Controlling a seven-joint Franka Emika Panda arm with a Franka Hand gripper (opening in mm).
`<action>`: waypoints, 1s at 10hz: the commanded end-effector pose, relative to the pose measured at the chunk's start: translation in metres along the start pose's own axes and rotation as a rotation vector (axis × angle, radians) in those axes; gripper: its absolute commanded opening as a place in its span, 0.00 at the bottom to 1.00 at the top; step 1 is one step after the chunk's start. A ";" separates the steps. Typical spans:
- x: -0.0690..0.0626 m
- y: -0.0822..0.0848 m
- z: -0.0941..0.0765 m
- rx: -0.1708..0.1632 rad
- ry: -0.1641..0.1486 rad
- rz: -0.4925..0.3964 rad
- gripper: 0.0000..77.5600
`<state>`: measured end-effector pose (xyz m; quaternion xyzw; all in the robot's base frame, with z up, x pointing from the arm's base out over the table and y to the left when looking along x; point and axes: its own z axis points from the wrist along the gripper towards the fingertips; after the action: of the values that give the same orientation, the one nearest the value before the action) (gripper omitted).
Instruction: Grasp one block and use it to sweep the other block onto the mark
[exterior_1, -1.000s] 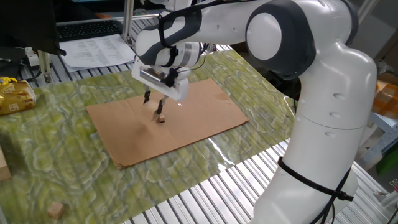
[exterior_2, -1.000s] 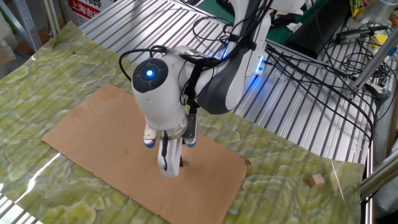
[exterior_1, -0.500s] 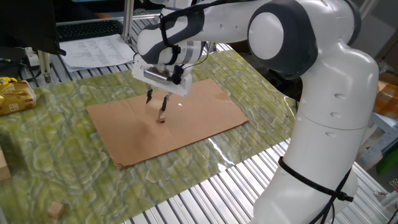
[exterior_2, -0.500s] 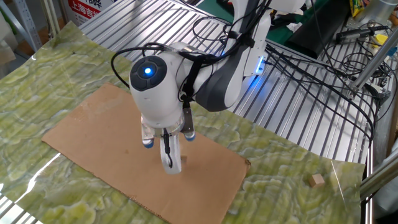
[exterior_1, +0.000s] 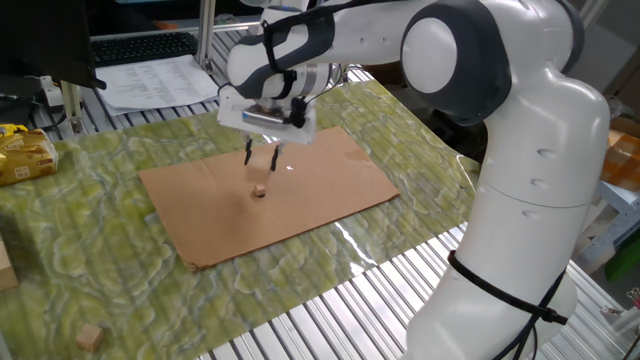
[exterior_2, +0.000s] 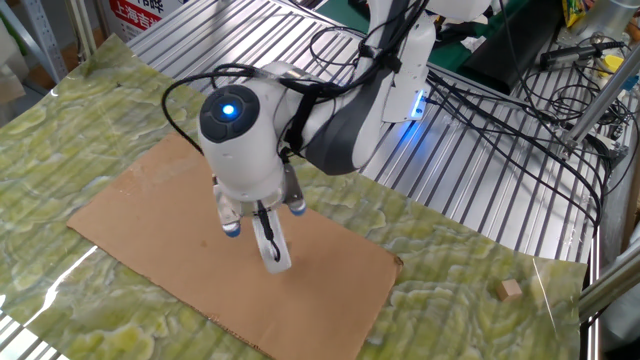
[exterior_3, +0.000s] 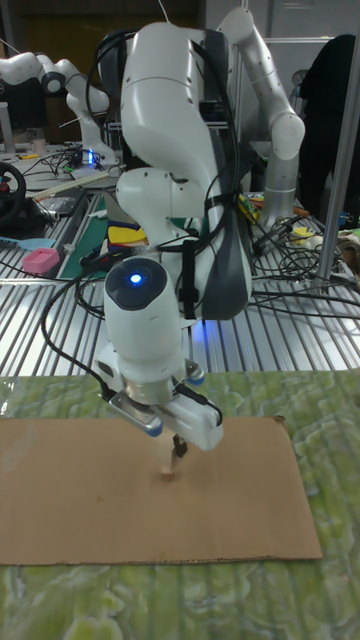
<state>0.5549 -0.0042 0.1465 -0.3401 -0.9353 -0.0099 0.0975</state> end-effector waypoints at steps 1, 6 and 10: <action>-0.100 -0.066 -0.037 0.130 -0.079 -0.700 0.01; -0.114 -0.053 -0.011 0.210 -0.147 -0.843 0.01; -0.124 -0.041 0.018 0.187 -0.141 -0.917 0.01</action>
<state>0.5826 -0.0675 0.1420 -0.1043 -0.9906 0.0307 0.0830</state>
